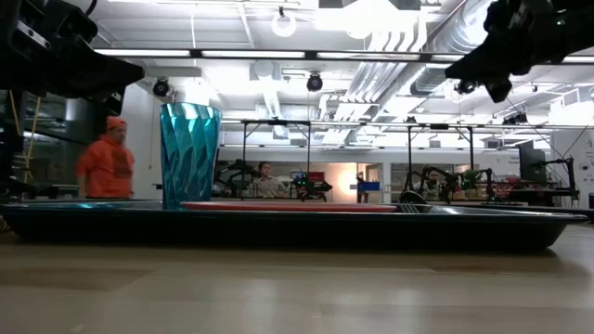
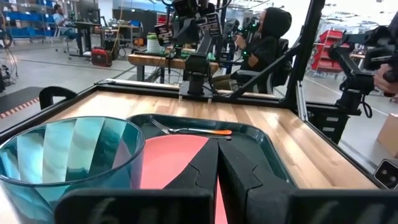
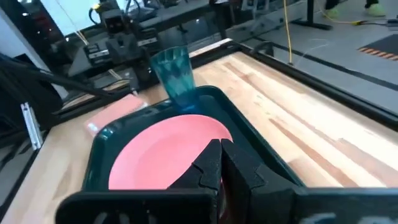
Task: Pick and place plate/cup/fork/spoon on tray
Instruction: Return to Home Position
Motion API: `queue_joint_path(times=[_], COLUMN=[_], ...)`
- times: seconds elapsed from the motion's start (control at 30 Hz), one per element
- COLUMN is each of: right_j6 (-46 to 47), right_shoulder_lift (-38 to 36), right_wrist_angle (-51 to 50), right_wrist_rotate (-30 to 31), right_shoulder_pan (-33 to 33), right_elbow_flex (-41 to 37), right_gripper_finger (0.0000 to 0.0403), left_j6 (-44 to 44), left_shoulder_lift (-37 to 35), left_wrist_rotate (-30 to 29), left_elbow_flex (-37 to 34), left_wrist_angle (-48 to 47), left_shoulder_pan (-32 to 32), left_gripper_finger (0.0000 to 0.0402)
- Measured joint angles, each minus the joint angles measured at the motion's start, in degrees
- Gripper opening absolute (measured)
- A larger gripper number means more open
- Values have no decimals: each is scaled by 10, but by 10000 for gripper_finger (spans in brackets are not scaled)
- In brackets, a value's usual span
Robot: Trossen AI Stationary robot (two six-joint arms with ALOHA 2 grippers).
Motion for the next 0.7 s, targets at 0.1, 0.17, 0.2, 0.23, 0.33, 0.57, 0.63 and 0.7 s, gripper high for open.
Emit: queue_joint_path(times=[0.1, 0.17, 0.2, 0.23, 0.33, 0.57, 0.63, 0.7], right_j6=[-1, -10, -15, -19, -41, -47, -41, -43], right_shoulder_lift=[-34, -57, -68, -77, -105, -181, -210, -212], right_wrist_angle=[-14, -11, -7, 0, 80, 176, 165, 165], right_wrist_rotate=[5, 4, 6, 12, 12, 0, -1, 2], right_shoulder_pan=[6, 11, 15, 20, 39, 67, 69, 71], right_elbow_flex=[0, 0, 0, -1, -42, -166, -181, -191], right_gripper_finger=[0, 0, 0, 0, 0, 0, 0, 0], left_j6=[0, 0, 0, 0, 0, 0, 0, 0], left_shoulder_lift=[0, 0, 0, 0, 0, 0, 0, 0], left_wrist_rotate=[0, 0, 0, 0, 0, 0, 0, 0], left_elbow_flex=[0, 0, 0, 0, 0, 0, 0, 0], left_wrist_angle=[0, 0, 0, 0, 0, 0, 0, 0], left_shoulder_pan=[0, 0, 0, 0, 0, 0, 0, 0], left_gripper_finger=[1, 0, 1, 1, 1, 3, 5, 5])
